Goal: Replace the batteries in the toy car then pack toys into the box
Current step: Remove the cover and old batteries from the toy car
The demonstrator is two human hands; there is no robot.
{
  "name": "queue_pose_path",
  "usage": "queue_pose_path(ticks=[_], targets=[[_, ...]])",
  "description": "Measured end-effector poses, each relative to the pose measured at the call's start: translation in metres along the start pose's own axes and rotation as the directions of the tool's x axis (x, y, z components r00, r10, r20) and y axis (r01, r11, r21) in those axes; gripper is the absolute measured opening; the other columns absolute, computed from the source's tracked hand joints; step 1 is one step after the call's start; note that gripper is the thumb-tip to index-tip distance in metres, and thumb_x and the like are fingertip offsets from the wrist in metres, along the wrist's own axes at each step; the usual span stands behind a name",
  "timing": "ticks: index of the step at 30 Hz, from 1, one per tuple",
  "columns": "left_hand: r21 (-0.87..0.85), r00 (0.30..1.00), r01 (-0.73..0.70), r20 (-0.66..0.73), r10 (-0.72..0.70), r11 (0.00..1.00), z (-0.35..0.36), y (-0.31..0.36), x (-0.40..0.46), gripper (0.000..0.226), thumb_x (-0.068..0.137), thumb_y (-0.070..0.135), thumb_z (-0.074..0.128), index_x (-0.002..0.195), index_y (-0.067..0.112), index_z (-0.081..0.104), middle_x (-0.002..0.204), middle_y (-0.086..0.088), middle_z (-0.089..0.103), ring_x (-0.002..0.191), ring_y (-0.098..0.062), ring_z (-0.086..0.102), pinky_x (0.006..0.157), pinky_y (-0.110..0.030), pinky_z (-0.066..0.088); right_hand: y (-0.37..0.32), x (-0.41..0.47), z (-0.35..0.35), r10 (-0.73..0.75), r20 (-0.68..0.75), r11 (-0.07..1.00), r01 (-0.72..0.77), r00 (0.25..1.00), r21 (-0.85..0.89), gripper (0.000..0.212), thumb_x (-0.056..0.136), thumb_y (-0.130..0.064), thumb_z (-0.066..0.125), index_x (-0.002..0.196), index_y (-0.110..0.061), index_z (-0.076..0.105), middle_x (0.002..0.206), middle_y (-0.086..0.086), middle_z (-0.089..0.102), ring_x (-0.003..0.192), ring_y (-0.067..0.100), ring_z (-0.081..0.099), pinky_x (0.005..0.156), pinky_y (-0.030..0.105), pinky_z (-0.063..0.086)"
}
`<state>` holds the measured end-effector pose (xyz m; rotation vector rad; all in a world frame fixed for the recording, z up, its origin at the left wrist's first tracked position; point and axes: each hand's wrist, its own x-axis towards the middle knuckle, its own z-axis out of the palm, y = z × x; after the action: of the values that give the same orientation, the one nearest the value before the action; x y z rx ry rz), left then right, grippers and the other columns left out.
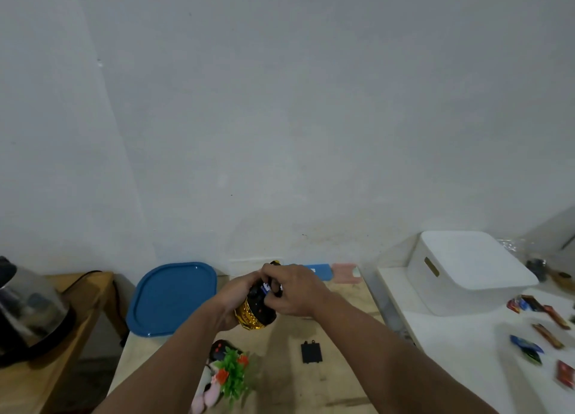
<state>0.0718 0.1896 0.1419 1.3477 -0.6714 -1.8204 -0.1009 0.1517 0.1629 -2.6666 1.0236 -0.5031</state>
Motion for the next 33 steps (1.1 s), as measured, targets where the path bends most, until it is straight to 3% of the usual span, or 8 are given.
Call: queue_pose_path(ticks=[6,10,13,17,19,22,26,33], targets=[[-0.061,1.000,-0.008,0.015,0.009,0.998,0.001,-0.004,0.003,0.044,0.101,0.041,0.065,0.122,0.003,0.074,0.114,-0.022,0.077,0.095,-0.035,0.078,0.072,-0.040,0.063,0.008,-0.001,0.002,0.037,-0.047,0.999,-0.036,0.998,0.029,0.018,0.083,-0.039,0.060,0.081,-0.028,0.045,0.070,-0.010,0.055,0.062,0.012,0.052,0.055,0.032,0.047],[-0.173,0.998,-0.060,-0.009,0.059,0.983,-0.003,-0.004,0.005,0.050,0.098,0.050,0.066,0.124,0.007,0.075,0.113,-0.021,0.078,0.089,-0.035,0.079,0.068,-0.041,0.063,0.007,-0.002,0.004,0.254,-0.133,0.926,-0.201,0.958,0.319,0.010,0.088,-0.036,0.064,0.094,-0.033,0.056,0.079,-0.008,0.069,0.074,0.010,0.065,0.064,0.028,0.054],[-0.178,0.988,-0.146,0.015,0.151,0.973,-0.005,-0.006,0.007,0.053,0.096,0.058,0.065,0.128,0.016,0.073,0.120,-0.021,0.076,0.101,-0.037,0.076,0.078,-0.043,0.062,0.002,0.002,0.001,0.591,-0.194,0.619,-0.286,0.783,0.732,0.017,0.090,-0.017,0.060,0.100,-0.030,0.066,0.072,0.003,0.069,0.068,0.015,0.071,0.061,0.030,0.055],[-0.205,0.977,-0.210,-0.090,0.196,0.956,-0.007,-0.009,0.016,0.050,0.097,0.037,0.069,0.138,0.011,0.056,0.123,-0.025,0.071,0.104,-0.042,0.072,0.085,-0.051,0.059,0.004,0.007,-0.014,0.809,0.231,-0.012,-0.377,0.540,0.926,0.023,0.089,-0.010,0.043,0.089,-0.013,0.066,0.067,0.002,0.053,0.046,0.014,0.057,0.038,0.020,0.026],[-0.163,0.965,-0.236,-0.158,0.211,0.958,-0.005,-0.010,0.020,0.043,0.100,0.028,0.065,0.137,0.011,0.052,0.120,-0.023,0.070,0.101,-0.039,0.072,0.084,-0.050,0.059,0.006,0.006,-0.013,0.802,0.358,-0.108,-0.474,0.478,0.874,0.011,0.085,-0.015,0.041,0.083,-0.014,0.052,0.065,0.000,0.049,0.043,0.012,0.043,0.039,0.020,0.021],[-0.086,0.940,-0.281,-0.223,0.256,0.956,0.001,-0.014,0.024,0.036,0.098,0.022,0.065,0.131,0.015,0.052,0.113,-0.019,0.071,0.091,-0.032,0.075,0.072,-0.043,0.060,0.003,0.004,-0.008,0.797,0.326,0.098,-0.641,0.508,0.761,0.007,0.081,-0.019,0.039,0.074,-0.019,0.041,0.059,-0.003,0.039,0.045,0.012,0.031,0.044,0.023,0.023],[-0.014,0.911,-0.338,-0.254,0.324,0.941,0.010,-0.020,0.030,0.035,0.086,0.025,0.065,0.120,0.017,0.061,0.115,-0.023,0.070,0.093,-0.032,0.072,0.073,-0.042,0.059,0.001,-0.003,0.008,0.679,0.117,0.576,-0.624,0.725,0.527,0.018,0.081,-0.037,0.058,0.067,-0.025,0.059,0.068,-0.014,0.060,0.063,0.003,0.056,0.056,0.022,0.039],[0.034,0.884,-0.388,-0.267,0.383,0.921,0.023,-0.029,0.035,0.040,0.097,0.061,0.063,0.116,0.028,0.074,0.106,-0.004,0.080,0.104,-0.028,0.076,0.095,-0.051,0.060,0.006,-0.008,0.023,0.699,0.103,0.551,-0.624,0.708,0.554,0.019,0.088,-0.026,0.065,0.070,-0.025,0.073,0.062,-0.007,0.072,0.063,0.003,0.069,0.066,0.021,0.054]])
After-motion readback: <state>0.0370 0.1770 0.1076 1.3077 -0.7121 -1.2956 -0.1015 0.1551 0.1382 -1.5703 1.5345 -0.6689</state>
